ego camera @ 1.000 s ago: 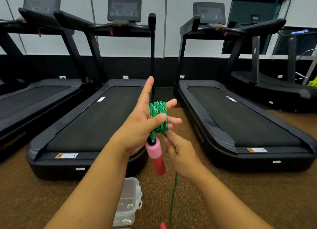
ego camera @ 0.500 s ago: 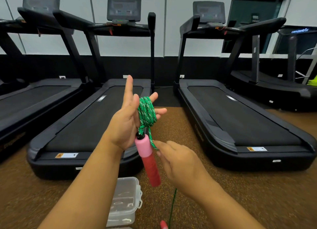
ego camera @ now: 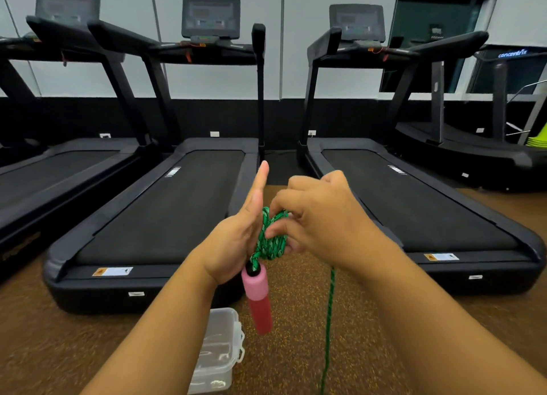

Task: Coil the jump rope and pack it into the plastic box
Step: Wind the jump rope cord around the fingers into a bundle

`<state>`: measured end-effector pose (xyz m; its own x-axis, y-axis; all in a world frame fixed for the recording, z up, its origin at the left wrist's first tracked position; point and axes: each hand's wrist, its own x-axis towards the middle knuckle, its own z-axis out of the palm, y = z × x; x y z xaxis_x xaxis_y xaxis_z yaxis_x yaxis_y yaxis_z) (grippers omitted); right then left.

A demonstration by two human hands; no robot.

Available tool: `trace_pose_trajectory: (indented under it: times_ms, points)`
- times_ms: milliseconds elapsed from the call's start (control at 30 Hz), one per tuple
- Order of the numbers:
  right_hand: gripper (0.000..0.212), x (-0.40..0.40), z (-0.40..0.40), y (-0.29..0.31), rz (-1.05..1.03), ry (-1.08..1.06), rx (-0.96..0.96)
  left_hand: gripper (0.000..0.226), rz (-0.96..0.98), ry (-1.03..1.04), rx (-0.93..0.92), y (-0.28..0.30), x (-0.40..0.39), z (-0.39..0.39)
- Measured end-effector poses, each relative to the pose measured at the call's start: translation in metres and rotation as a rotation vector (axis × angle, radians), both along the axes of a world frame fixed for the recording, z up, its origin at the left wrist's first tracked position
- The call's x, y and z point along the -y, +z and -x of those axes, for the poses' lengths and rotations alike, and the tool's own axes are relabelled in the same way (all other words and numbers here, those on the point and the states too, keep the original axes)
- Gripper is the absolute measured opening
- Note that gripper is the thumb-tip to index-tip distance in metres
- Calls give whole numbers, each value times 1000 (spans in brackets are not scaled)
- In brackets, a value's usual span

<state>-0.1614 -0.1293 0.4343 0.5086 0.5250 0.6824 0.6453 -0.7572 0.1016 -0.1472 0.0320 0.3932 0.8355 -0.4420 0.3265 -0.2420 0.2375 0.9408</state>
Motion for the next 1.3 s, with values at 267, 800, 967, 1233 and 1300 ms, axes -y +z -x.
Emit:
trace_pose_trajectory:
  times_ms: [267,800,967,1233,1300]
  points:
    - [5,19,-29,17,-340,165,-404,60,34,-205,-62,4,1,15]
    - [41,-1,-30,-66,-658,230,-754,100,103,-127,206,27,-6,7]
    - [25,-5,-31,-79,-632,213,-770,102,-29,-34,274,25,-7,2]
    - [33,-7,-33,-80,-513,116,-710,102,-201,144,293,26,1,-6]
    - [36,-6,-31,-80,-481,92,-716,102,-218,170,291,26,3,-7]
